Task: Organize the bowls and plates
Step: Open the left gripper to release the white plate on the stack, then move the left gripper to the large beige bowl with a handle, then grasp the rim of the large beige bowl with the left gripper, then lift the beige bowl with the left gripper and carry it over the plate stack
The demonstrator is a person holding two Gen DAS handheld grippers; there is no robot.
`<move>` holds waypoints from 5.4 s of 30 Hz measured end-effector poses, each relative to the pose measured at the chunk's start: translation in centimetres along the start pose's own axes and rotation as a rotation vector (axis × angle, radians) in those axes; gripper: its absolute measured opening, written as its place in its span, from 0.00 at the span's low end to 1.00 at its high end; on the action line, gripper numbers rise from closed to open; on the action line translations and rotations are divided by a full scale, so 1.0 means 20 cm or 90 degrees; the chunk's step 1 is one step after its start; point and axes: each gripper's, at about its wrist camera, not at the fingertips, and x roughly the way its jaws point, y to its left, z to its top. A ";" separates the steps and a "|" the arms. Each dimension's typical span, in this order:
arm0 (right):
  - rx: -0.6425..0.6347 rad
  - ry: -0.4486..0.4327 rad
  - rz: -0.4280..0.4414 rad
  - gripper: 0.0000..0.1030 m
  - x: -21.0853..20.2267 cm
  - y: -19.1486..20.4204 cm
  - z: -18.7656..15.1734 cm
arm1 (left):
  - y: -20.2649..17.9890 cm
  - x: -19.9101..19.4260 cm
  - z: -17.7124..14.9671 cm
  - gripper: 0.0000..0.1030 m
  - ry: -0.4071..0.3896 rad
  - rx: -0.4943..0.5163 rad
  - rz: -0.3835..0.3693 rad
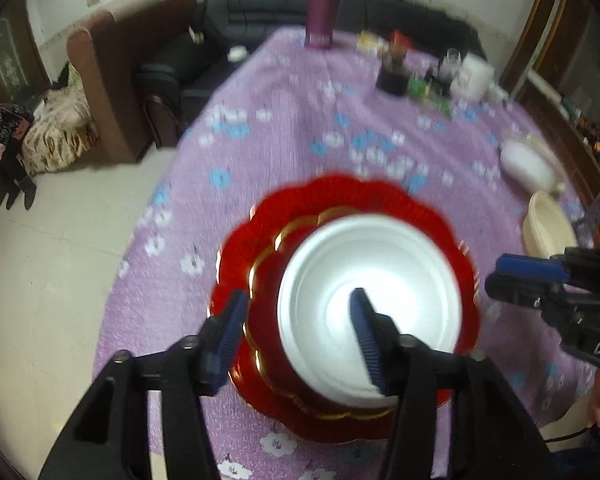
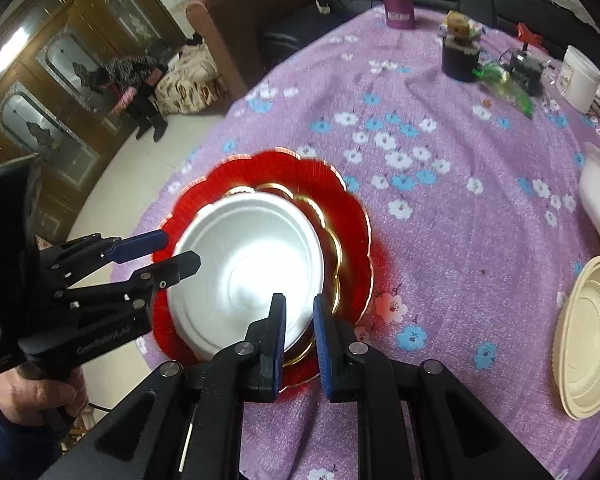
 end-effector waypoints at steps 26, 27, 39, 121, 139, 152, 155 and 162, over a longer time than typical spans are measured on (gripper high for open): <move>0.171 -0.241 -0.333 0.39 -0.84 -0.69 -0.61 | -1.02 -0.18 0.04 1.00 -0.148 0.254 -0.091; 0.194 -0.242 -0.322 0.39 -0.85 -0.74 -0.63 | -1.05 -0.17 0.03 1.00 -0.146 0.259 -0.097; 0.310 -0.210 -0.273 0.39 -0.89 -1.00 -0.81 | -1.32 -0.04 0.04 1.00 -0.099 0.322 -0.103; 0.282 0.004 -0.114 0.11 -0.45 -0.90 -0.75 | -1.28 0.27 -0.19 0.19 0.027 0.364 -0.028; 0.234 -0.022 -0.128 0.11 -0.49 -0.79 -0.70 | -1.22 0.13 -0.18 0.19 -0.041 0.351 0.006; 0.193 -0.030 -0.137 0.11 -0.50 -0.67 -0.62 | -1.11 0.06 -0.18 0.19 -0.063 0.318 0.017; 0.173 -0.031 -0.150 0.11 -0.51 -0.62 -0.59 | -1.07 0.05 -0.18 0.19 -0.066 0.305 0.018; 0.143 -0.033 -0.165 0.11 -0.52 -0.53 -0.53 | -1.00 0.00 -0.17 0.19 -0.080 0.282 0.023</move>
